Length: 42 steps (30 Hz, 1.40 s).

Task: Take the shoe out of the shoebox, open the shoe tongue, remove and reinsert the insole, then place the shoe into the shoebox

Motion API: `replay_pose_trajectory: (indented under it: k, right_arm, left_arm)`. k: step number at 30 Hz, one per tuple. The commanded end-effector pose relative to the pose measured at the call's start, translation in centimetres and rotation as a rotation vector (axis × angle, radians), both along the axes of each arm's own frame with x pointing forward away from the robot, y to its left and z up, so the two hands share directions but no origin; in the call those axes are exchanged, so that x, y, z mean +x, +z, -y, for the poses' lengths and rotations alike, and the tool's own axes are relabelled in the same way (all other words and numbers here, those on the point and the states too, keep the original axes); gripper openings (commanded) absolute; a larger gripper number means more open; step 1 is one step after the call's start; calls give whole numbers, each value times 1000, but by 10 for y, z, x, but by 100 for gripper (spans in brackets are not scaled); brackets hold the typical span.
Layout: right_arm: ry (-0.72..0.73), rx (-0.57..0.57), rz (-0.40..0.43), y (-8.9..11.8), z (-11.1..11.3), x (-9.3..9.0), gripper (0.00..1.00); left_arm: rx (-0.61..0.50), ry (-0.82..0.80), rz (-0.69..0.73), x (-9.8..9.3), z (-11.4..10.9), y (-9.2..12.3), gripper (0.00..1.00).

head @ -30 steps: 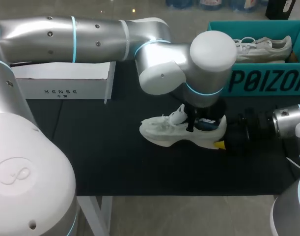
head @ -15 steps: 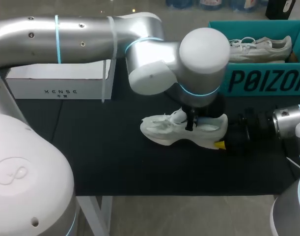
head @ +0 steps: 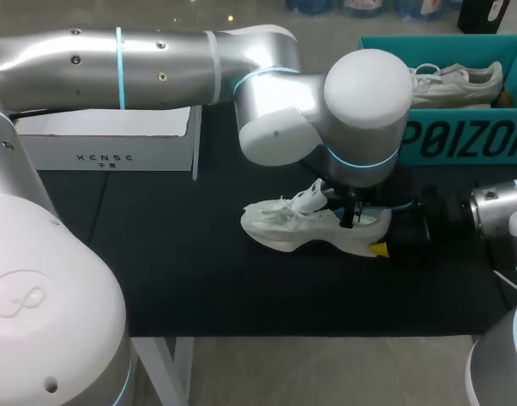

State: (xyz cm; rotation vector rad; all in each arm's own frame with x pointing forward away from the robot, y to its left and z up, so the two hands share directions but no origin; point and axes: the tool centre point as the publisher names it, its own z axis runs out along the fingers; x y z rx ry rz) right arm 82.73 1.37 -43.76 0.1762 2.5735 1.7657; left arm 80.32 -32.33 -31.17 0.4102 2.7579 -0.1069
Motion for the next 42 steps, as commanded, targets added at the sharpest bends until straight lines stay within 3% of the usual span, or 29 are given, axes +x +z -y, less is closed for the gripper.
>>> replay_pose_trajectory:
  k: [1,14,20,24,42]
  right_arm:
    - [-1,-1,-1,-7,-3,0,0]
    - [-1,-1,-1,-7,-3,0,0]
    - [-1,-1,-1,-7,-3,0,0]
    - [-1,-1,-1,-7,-3,0,0]
    - [-1,-1,-1,-7,-3,0,0]
  left_arm:
    - [16,13,-1,3,16,-3,0]
    - [-2,40,-2,3,21,-10,1]
    - [-16,49,9,1,19,-10,25]
    - [-27,58,9,-1,17,-10,30]
    - [-47,100,22,13,27,-23,29]
